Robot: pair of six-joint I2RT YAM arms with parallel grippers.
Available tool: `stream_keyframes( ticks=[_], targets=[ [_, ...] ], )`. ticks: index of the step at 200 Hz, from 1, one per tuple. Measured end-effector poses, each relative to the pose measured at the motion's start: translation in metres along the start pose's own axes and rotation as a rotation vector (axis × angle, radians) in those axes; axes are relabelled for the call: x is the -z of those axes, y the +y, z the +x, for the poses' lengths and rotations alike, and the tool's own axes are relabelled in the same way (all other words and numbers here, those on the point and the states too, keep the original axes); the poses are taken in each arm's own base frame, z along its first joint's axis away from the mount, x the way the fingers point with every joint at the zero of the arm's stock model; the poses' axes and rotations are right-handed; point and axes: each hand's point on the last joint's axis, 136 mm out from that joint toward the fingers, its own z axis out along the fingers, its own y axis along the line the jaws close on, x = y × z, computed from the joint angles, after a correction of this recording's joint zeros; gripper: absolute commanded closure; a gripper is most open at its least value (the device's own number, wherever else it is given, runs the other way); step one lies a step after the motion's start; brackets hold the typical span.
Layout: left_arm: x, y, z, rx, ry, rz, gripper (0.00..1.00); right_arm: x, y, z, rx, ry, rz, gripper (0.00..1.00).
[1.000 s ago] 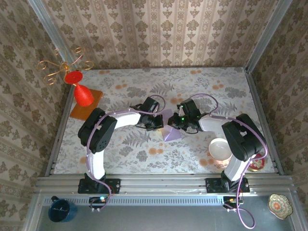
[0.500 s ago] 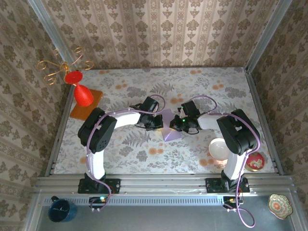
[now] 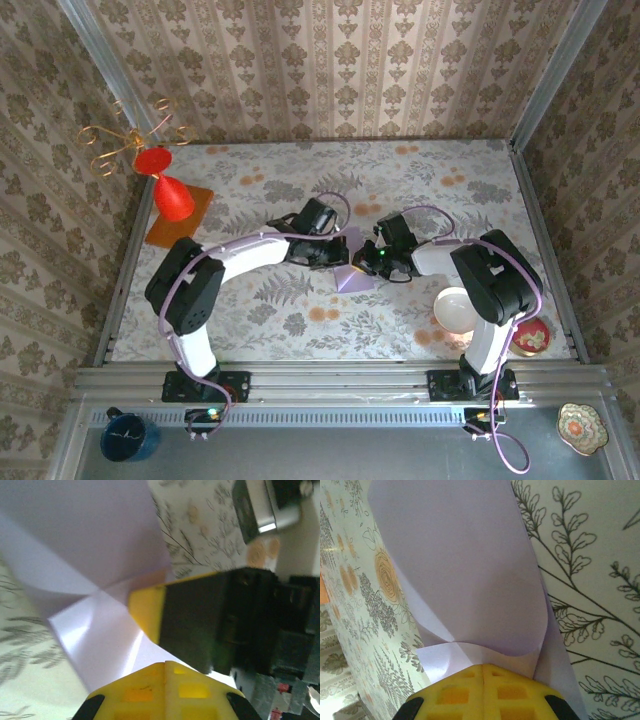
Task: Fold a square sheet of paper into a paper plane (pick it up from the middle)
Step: Fold the triangle a second time at the center of the table.
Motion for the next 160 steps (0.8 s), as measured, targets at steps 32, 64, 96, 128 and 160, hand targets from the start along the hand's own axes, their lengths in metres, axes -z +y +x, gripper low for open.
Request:
stream_keyframes(
  ticks=[32,64,96,128,160],
  targets=[
    [-0.019,0.0,0.018,0.002,0.06,-0.002,0.99,0.0,0.0,0.0,-0.012,0.0,-0.001,1.0],
    [-0.035,0.015,0.027,0.027,0.101,-0.033,1.0,0.0,0.0,0.0,-0.015,-0.001,-0.001,1.0],
    [-0.04,0.02,0.029,0.034,0.113,-0.045,1.0,0.0,-0.001,0.0,-0.015,-0.001,-0.002,1.0],
    [-0.041,0.021,0.029,0.035,0.114,-0.046,1.0,0.0,-0.001,0.0,-0.016,-0.001,-0.002,1.0],
    [-0.041,0.024,0.032,0.042,0.126,-0.057,1.0,0.0,-0.002,0.0,-0.016,-0.001,-0.001,1.0]
  ],
)
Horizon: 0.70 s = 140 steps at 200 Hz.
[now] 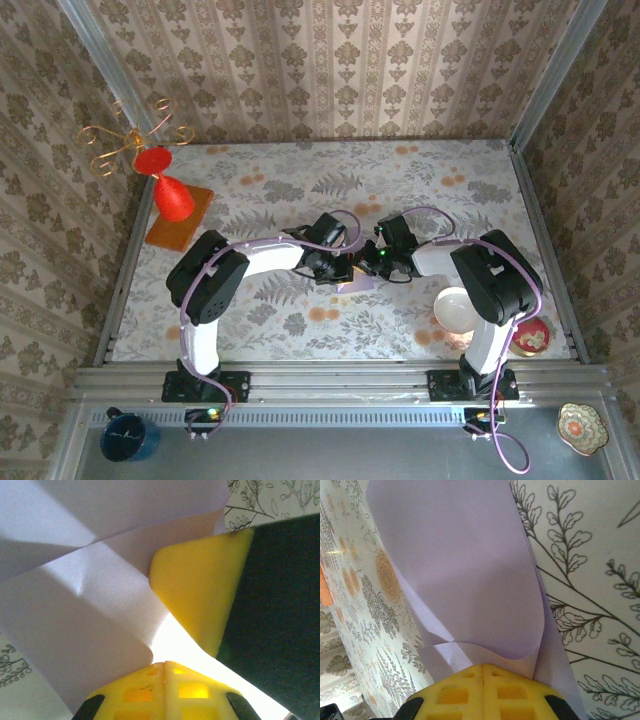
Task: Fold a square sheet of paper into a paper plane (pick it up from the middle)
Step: Fold the triangle a second time at the center of the table.
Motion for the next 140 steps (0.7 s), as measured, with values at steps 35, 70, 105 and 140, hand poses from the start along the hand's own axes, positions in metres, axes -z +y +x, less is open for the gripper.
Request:
stream_keyframes(
  ticks=[35,70,105,140],
  targets=[
    [-0.003,0.005,0.004,0.006,0.012,-0.004,1.0,0.0,0.0,0.0,-0.001,-0.001,0.001,1.0],
    [-0.003,0.006,0.006,0.002,0.004,0.019,1.0,0.0,-0.001,0.0,-0.002,0.0,0.002,1.0],
    [0.004,0.013,0.019,0.01,0.005,0.023,1.0,0.001,-0.001,-0.001,-0.004,0.0,0.003,1.0],
    [0.014,0.025,0.046,0.038,0.045,-0.01,1.0,0.001,-0.001,-0.001,-0.004,0.0,0.003,1.0]
  ],
)
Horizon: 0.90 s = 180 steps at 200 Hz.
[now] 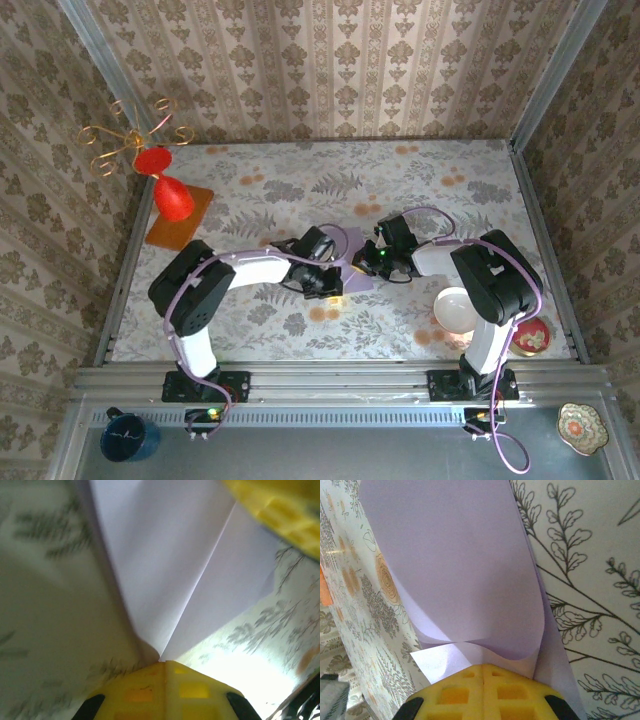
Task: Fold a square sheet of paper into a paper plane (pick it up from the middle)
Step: Fold the triangle a second time at the center of the table.
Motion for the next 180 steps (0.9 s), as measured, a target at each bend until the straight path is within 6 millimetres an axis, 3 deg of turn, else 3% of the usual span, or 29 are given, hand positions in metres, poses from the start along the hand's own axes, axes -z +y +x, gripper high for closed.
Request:
stream_keyframes(
  ticks=[35,75,120,180],
  targets=[
    [0.015,0.012,0.016,0.027,0.024,-0.062,1.0,0.0,0.0,0.0,-0.001,-0.001,-0.001,1.0],
    [0.032,-0.012,-0.008,-0.012,-0.083,-0.014,1.0,0.005,-0.004,0.004,-0.009,-0.005,0.004,1.0],
    [0.013,-0.027,-0.038,-0.017,-0.114,0.011,1.0,0.005,-0.004,0.004,-0.012,-0.006,0.005,1.0],
    [-0.005,-0.008,-0.036,0.025,-0.078,-0.034,1.0,0.006,-0.002,0.001,-0.005,-0.008,0.006,1.0]
  ],
)
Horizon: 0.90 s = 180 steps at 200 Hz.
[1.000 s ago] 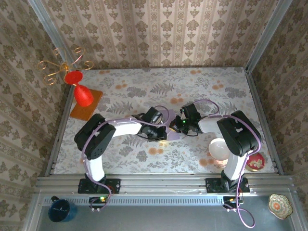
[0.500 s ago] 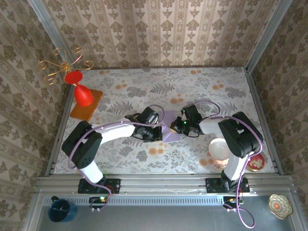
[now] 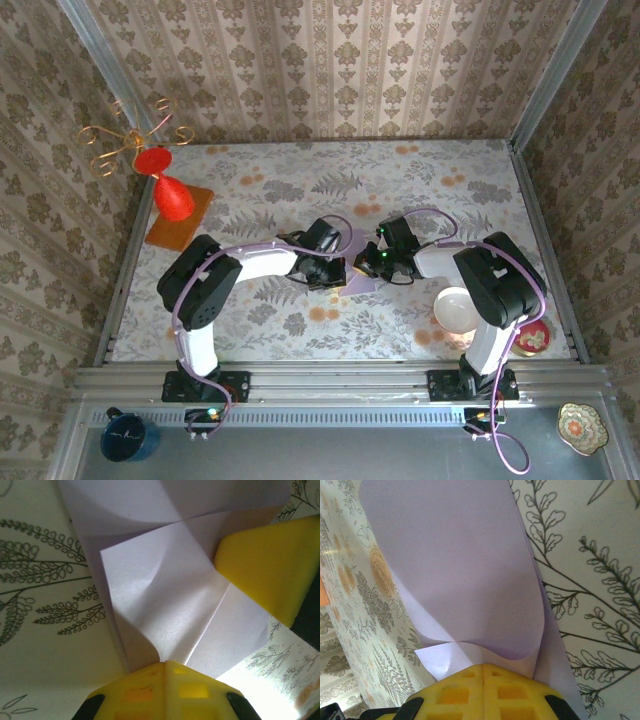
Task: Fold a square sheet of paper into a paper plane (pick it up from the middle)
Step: Fold the triangle a second time at the center of the table.
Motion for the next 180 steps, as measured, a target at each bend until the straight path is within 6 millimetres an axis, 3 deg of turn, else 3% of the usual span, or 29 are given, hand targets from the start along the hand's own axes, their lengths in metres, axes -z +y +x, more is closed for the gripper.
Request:
stream_keyframes(
  ticks=[44,91,141,180],
  targets=[
    [0.0,0.002,-0.001,0.008,-0.005,-0.001,1.0,0.011,0.001,0.005,0.066,0.028,0.022,0.98],
    [0.0,0.002,-0.001,0.007,-0.004,-0.001,1.0,0.018,0.028,0.018,0.191,0.052,-0.013,0.98],
    [0.001,0.003,-0.001,0.01,-0.003,-0.004,1.0,0.004,0.02,0.032,0.208,0.122,0.016,0.98],
    [0.0,0.004,0.0,0.025,-0.003,-0.003,1.0,-0.002,0.008,0.023,0.213,0.135,0.052,0.98]
  ],
)
